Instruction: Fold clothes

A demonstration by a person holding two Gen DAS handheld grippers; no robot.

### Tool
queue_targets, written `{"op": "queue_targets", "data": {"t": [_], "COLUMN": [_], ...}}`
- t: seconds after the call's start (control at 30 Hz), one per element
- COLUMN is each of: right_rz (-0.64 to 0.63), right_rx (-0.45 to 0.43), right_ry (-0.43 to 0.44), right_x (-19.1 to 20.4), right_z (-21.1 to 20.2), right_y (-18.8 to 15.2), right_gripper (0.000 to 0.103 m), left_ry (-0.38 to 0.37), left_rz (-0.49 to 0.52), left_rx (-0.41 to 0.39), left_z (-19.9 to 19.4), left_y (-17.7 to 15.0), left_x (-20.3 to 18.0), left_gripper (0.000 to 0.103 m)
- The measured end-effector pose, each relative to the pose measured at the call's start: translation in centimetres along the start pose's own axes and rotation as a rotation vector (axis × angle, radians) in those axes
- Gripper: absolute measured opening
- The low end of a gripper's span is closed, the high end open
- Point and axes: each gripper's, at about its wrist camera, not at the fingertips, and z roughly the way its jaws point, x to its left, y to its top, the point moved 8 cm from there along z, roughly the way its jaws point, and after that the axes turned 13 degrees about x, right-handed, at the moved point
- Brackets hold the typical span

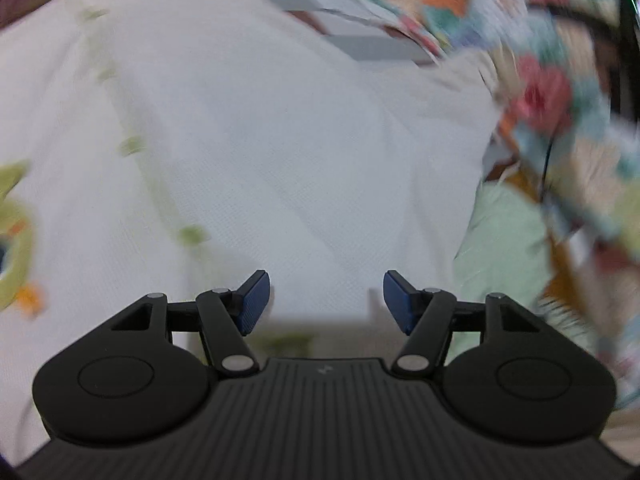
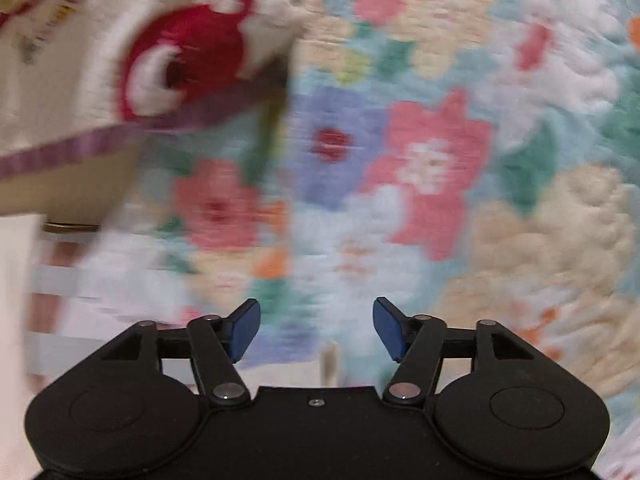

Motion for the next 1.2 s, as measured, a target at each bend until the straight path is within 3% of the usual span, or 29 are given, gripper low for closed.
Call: {"op": "queue_targets", "data": {"t": [0.07, 0.13, 0.23, 0.33, 0.4, 0.5, 0.57, 0.7, 0.87, 1.0, 1.13, 1.2], "right_rz": [-0.015, -0.034, -0.095, -0.139, -0.156, -0.164, -0.201, -0.232, -0.133, -0.241, -0.404, -0.467], "right_rx": [0.019, 0.044, 0.075, 0.137, 0.195, 0.268, 0.295, 0.307, 0.360, 0.342, 0.253, 0.282], "right_ry": [0.160, 0.339, 0.566, 0.766, 0.859, 0.913, 0.923, 0.869, 0.816, 0.797, 0.697, 0.672], "right_x": [3.6, 8.1, 14.8, 20.1, 22.7, 24.9, 25.6, 24.0, 20.2, 20.6, 22.6, 23.5], "right_z": [-1.2, -2.8, -5.7, -8.4, -9.6, -10.4, -11.0, -11.7, -10.0, -10.1, -10.2, -9.9], "right_y": [-0.8, -2.6, -6.3, -10.8, -13.3, -15.7, -16.6, -17.8, -20.0, -22.4, -23.0, -23.2], "right_gripper": [0.068, 0.068, 0.068, 0.068, 0.068, 0.068, 0.068, 0.068, 0.065, 0.048, 0.048, 0.048], "left_ry": [0.078, 0.228, 0.356, 0.298, 0.183, 0.063, 0.077, 0.227, 0.409, 0.385, 0.373, 0.310], "left_rz": [-0.038, -0.126, -0.338, -0.529, -0.658, -0.790, -0.800, -0.681, -0.407, -0.211, 0.061, 0.179], "left_rx": [-0.047, -0.096, -0.088, -0.056, -0.074, -0.196, -0.235, -0.238, -0.250, -0.291, -0.249, -0.205], "left_z": [-4.7, -9.5, -13.1, -13.9, -13.5, -13.7, -14.1, -14.3, -13.9, -13.1, -10.9, -8.7], "left_y": [-0.8, -2.8, -8.0, -14.4, -18.1, -21.0, -21.1, -19.5, -16.8, -12.9, -8.1, -5.5], "left_x": [3.2, 7.9, 14.0, 17.9, 19.0, 19.7, 19.7, 18.5, 15.5, 12.1, 6.5, 3.1], "left_gripper": [0.064, 0.066, 0.066, 0.066, 0.067, 0.068, 0.068, 0.068, 0.068, 0.068, 0.068, 0.068]}}
